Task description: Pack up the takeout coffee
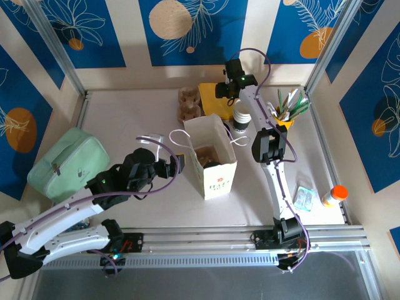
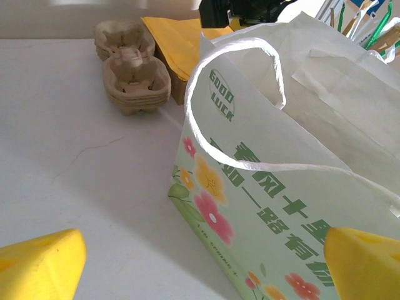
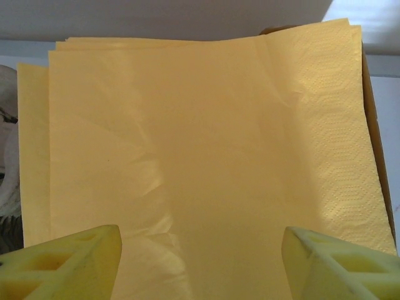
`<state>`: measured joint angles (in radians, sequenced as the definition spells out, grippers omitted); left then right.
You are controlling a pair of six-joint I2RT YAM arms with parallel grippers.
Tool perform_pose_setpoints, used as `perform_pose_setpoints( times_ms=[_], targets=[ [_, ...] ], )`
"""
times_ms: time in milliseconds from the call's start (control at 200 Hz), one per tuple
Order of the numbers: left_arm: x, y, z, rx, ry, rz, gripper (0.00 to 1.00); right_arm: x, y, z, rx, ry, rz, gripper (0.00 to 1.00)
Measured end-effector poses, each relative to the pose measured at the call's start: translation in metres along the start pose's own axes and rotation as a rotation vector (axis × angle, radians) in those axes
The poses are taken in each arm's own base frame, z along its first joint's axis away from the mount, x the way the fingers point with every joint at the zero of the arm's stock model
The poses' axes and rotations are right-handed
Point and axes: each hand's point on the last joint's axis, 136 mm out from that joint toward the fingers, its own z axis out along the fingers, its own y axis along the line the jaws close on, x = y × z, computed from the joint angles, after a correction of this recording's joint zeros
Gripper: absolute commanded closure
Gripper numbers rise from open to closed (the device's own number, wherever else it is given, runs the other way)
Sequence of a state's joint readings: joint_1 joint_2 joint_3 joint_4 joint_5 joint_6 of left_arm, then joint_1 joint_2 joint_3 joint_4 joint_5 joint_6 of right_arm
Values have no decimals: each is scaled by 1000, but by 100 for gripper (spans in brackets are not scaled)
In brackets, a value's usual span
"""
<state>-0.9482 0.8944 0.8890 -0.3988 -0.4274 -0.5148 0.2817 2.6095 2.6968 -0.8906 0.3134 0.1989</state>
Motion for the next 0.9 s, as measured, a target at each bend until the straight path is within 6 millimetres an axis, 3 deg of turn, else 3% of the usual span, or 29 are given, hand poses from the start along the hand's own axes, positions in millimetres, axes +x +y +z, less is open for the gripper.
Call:
perform_pose_setpoints(
  times_ms=[255,535,900],
  targets=[
    [0,-1,2,0,1,1,3,-10,2,3,-8,-42,-14,31],
    [1,-1,3,1,-2,-1,3,10,1,33,-1,2,-37,29],
    [2,0,3,0,0,0,3,13,4,38,-1,4,-49,29]
  ],
)
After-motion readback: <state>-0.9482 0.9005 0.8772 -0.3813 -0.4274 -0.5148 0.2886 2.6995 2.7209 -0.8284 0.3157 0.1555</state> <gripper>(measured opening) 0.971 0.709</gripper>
